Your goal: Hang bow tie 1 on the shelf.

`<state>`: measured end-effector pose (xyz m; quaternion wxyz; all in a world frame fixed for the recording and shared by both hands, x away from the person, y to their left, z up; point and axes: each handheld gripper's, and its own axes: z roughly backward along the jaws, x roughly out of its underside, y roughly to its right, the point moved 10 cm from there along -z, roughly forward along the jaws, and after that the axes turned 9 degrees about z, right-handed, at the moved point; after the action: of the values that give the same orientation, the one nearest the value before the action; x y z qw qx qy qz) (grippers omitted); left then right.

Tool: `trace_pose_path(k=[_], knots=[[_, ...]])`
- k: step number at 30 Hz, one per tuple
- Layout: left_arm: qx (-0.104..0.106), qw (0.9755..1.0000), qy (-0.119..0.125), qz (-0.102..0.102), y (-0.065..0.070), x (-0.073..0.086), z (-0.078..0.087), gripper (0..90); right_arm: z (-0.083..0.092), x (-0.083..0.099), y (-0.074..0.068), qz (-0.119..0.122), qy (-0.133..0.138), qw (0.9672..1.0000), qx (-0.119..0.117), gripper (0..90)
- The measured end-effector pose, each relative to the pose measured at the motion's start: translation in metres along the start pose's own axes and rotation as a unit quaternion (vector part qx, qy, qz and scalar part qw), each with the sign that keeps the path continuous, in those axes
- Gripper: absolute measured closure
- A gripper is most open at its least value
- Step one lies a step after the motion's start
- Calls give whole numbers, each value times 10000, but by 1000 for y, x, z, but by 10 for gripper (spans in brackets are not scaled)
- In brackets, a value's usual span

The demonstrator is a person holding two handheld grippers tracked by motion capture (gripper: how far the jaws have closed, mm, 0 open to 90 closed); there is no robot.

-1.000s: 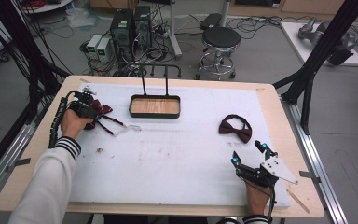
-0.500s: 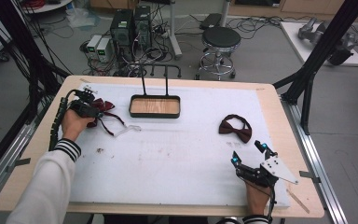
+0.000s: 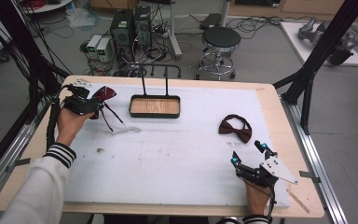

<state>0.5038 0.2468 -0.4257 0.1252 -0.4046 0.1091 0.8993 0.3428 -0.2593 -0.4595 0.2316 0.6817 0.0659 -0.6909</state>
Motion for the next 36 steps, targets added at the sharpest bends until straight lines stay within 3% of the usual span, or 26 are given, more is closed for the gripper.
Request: trace_pose_path(k=[5, 13, 16, 19, 22, 36], knots=[[1, 9993, 377, -27, 5, -10, 11, 749, 0, 0, 0, 11, -4, 10000, 0, 102], [54, 9970, 768, -46, 13, -24, 23, 750, 0, 0, 0, 21, -4, 10000, 2, 102], [119, 9955, 942, -61, 19, -32, 28, 750, 0, 0, 0, 19, -2, 10000, 1, 102], [83, 9941, 1063, -206, 25, -40, 35, 749, 0, 0, 0, 17, -2, 10000, 0, 102], [98, 9915, 1280, -225, 31, -50, 42, 750, 0, 0, 0, 21, -7, 10000, 5, 102], [170, 9874, 1495, -494, 54, -80, 53, 752, 0, 0, 0, 22, -1, 10000, -5, 102]])
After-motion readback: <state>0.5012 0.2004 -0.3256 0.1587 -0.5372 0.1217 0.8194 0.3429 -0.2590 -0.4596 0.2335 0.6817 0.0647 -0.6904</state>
